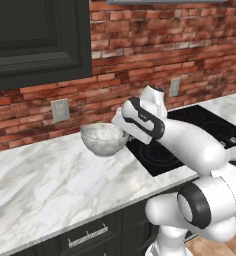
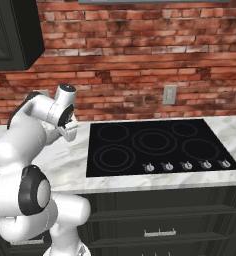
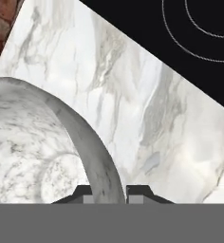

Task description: Pick the cup and bowl from the counter and place them on the counter next to the sink.

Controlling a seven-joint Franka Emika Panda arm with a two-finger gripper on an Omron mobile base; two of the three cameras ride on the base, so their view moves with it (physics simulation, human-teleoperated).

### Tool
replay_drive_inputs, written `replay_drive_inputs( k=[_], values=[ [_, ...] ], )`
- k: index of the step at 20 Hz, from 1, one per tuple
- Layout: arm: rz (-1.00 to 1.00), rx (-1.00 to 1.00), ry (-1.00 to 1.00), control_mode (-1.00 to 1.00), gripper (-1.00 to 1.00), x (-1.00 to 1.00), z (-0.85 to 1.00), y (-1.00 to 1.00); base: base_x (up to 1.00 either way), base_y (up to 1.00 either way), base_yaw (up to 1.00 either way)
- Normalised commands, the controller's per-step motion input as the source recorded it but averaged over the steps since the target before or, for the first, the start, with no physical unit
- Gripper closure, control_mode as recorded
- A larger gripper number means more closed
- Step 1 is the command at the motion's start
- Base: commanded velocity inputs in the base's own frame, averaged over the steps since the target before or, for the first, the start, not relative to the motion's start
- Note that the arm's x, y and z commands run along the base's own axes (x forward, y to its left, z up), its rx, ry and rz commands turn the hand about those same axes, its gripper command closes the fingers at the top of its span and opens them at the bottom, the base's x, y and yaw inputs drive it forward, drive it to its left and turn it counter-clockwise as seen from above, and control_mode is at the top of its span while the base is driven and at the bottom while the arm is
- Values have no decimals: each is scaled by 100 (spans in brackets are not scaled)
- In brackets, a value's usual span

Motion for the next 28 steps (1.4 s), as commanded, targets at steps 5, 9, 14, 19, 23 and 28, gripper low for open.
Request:
replay_drive_inputs(
  k=[5,9,14,19,23,28],
  values=[
    [-1,-13,3,-100,100,0,1,-62,0,0,0],
    [0,-3,-8,-100,100,-15,0,-76,0,0,0],
    [0,0,-19,-100,100,-40,0,-83,0,0,0],
    [0,0,-20,-100,100,-31,1,-62,0,0,0],
    [0,0,-19,-100,100,-31,0,-51,0,0,0],
    [0,0,-6,-100,100,-70,11,-39,0,0,0]
  ],
)
